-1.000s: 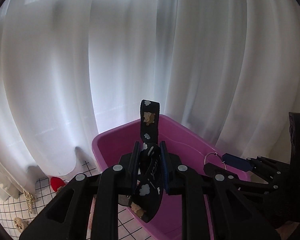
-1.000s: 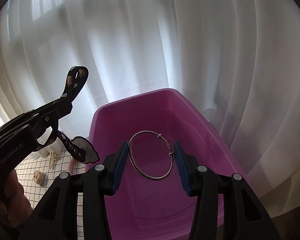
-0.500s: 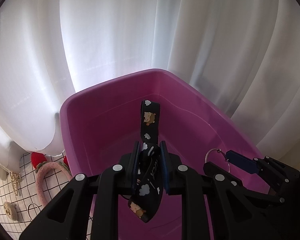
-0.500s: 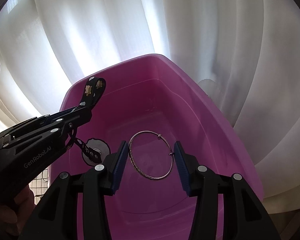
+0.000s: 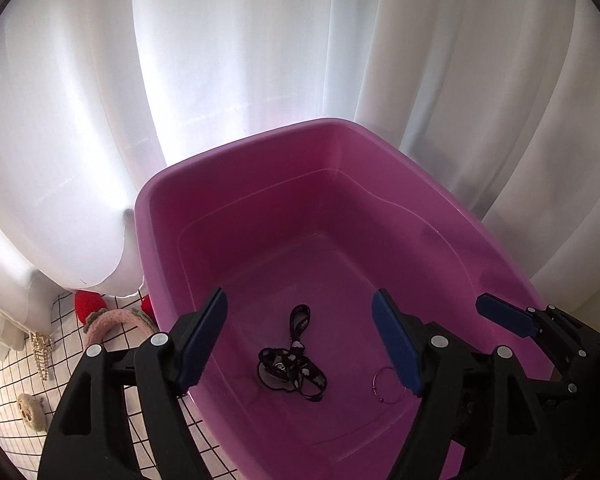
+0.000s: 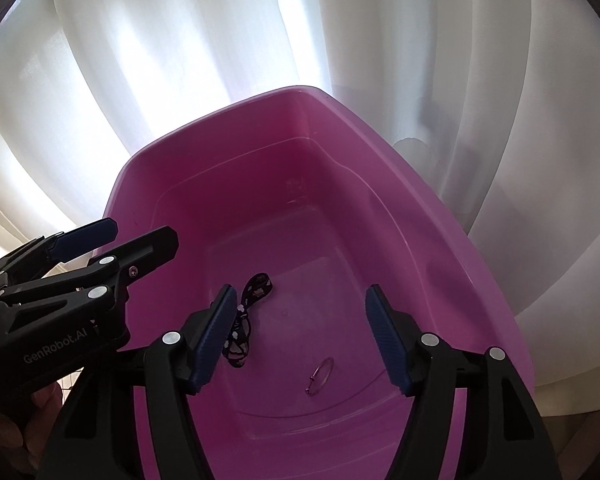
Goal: Organize jewelry
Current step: 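Open both tools to drop the lanyard and bangle into the bin, then move both open tools back over the table items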
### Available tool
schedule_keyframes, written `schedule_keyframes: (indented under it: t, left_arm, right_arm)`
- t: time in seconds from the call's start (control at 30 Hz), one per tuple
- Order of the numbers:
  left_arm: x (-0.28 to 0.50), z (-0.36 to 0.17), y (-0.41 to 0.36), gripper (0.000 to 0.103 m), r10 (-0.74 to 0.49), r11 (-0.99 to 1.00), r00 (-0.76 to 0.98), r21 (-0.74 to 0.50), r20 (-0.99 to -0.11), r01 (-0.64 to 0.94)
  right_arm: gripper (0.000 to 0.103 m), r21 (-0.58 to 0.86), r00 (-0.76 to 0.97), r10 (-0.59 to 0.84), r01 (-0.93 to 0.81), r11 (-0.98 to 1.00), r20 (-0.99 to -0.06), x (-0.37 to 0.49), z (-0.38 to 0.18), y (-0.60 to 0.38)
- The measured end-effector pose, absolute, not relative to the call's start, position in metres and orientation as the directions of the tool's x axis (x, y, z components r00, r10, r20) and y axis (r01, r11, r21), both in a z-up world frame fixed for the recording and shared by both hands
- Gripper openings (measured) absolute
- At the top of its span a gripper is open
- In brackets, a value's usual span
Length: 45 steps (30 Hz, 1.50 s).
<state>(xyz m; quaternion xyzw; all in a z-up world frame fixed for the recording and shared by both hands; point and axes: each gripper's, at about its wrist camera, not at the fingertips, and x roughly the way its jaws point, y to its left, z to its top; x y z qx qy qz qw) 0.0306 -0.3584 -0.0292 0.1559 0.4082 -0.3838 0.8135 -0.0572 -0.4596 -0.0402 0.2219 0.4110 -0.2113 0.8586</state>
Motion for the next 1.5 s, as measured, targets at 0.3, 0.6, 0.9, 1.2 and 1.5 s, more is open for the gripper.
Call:
schedule_keyframes:
  t: [0.3,0.6,0.9,1.2,1.5]
  left_arm:
    - [0.039,-0.017,-0.330,0.086,-0.480,0.721,0.416,-0.078,-0.772,0.688]
    - [0.042,-0.002,-0.261,0.094,-0.469,0.800,0.450,-0.150,-0.760,0.581]
    - [0.037,-0.005,-0.157,0.097,-0.454,0.849,0.473,-0.205,-0.755,0.486]
    - [0.054,-0.024,-0.014,0.097,-0.298,0.949,0.581,-0.167,-0.757,0.268]
    - [0.068,-0.080,0.082,0.097,-0.132,0.991,0.571,-0.092,-0.810,0.099]
  right_arm:
    - [0.064,0.213,0.585,-0.185,0.543,0.812,-0.790,-0.056,-0.041,-0.454]
    - [0.064,0.250,0.642,-0.166,0.506,0.826,-0.748,-0.059,-0.029,-0.419]
    - [0.064,0.223,0.687,-0.129,0.400,0.889,-0.715,-0.046,-0.010,-0.351]
    - [0.069,0.223,0.753,-0.029,0.232,0.947,-0.658,-0.025,0.006,-0.272]
    - [0.070,0.263,0.678,0.102,0.140,0.955,-0.728,0.008,-0.037,-0.218]
